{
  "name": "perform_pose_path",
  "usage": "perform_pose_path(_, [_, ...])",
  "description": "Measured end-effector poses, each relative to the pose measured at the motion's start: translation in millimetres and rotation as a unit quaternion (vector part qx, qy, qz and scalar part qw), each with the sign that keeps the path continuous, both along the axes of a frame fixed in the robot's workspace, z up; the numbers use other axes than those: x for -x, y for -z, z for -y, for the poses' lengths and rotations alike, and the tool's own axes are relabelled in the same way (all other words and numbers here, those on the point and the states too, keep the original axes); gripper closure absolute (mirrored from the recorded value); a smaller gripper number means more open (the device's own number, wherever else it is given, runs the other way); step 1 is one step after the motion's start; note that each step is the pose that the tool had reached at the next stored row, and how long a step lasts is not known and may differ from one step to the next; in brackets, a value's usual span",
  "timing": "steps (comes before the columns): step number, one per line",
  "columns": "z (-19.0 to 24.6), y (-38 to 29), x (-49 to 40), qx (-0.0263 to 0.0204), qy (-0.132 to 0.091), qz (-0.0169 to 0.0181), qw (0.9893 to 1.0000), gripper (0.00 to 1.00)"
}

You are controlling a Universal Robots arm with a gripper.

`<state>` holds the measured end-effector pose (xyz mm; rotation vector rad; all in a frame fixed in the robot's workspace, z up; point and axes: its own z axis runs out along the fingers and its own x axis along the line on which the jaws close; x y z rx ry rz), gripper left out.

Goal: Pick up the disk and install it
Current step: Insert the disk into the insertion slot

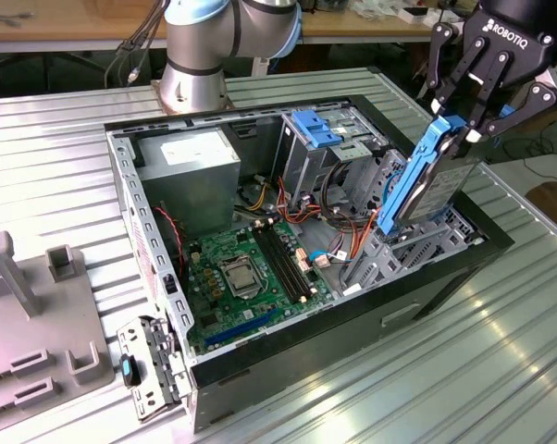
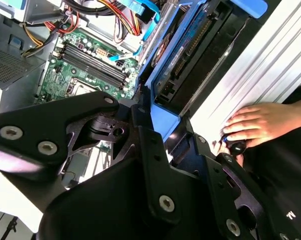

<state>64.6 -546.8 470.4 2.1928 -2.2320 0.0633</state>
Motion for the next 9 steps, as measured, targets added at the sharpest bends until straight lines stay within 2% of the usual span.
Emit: perform_pose_path(9, [0.0,0.8,-0.1,-0.0001,0.000,0.0000,1.0000,0.63])
